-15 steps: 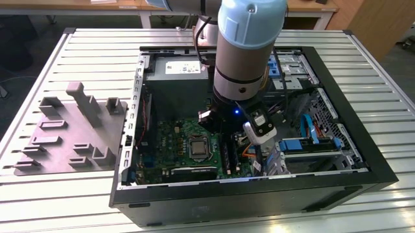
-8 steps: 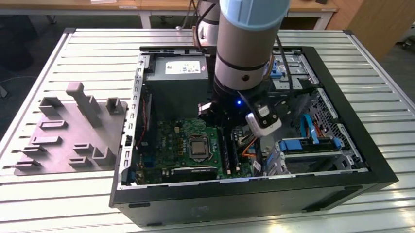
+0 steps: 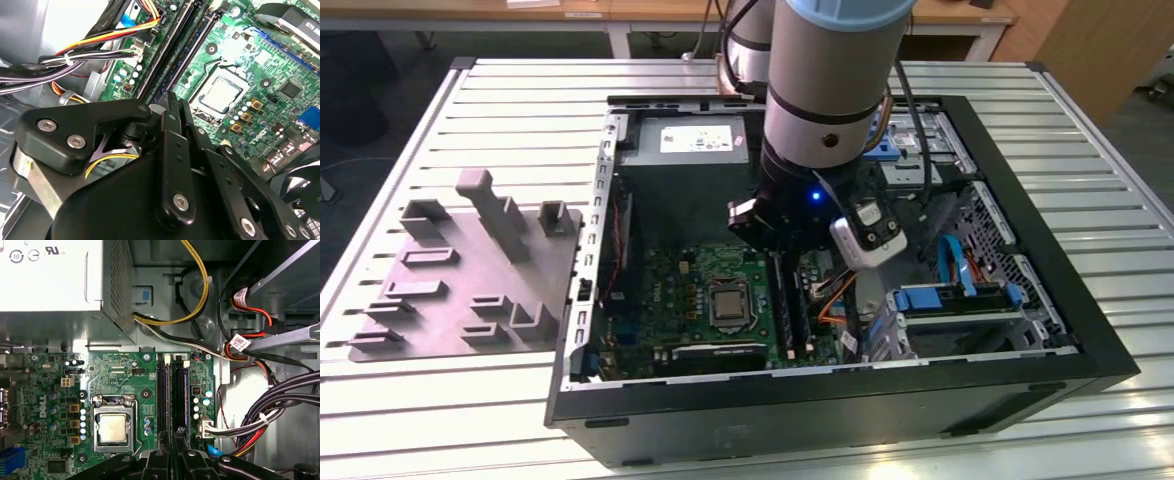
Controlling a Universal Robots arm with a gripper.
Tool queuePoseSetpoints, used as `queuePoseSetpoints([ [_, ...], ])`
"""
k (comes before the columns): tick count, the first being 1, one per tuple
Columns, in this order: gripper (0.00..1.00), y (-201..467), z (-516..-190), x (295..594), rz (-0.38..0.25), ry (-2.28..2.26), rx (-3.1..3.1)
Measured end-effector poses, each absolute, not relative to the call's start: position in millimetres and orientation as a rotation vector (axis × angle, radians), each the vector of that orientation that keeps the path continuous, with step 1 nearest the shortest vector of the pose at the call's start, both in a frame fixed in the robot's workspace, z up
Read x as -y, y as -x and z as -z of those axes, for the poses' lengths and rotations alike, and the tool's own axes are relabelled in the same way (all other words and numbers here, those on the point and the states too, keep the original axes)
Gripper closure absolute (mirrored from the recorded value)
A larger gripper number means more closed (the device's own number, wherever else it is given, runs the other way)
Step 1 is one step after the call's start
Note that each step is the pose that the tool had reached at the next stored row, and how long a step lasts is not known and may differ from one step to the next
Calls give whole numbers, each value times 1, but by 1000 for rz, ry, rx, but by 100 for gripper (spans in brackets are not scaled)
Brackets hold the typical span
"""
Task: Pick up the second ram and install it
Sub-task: 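Press down the second ram until it locks into place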
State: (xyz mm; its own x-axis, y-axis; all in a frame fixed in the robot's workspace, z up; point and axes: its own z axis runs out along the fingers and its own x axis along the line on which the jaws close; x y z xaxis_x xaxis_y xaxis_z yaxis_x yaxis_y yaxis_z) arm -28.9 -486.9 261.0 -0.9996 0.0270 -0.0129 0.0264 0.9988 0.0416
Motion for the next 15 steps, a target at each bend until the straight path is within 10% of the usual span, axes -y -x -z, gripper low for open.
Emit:
queuePoseSetpoints([
  [15, 90, 29, -261, 487, -64, -42, -3127],
])
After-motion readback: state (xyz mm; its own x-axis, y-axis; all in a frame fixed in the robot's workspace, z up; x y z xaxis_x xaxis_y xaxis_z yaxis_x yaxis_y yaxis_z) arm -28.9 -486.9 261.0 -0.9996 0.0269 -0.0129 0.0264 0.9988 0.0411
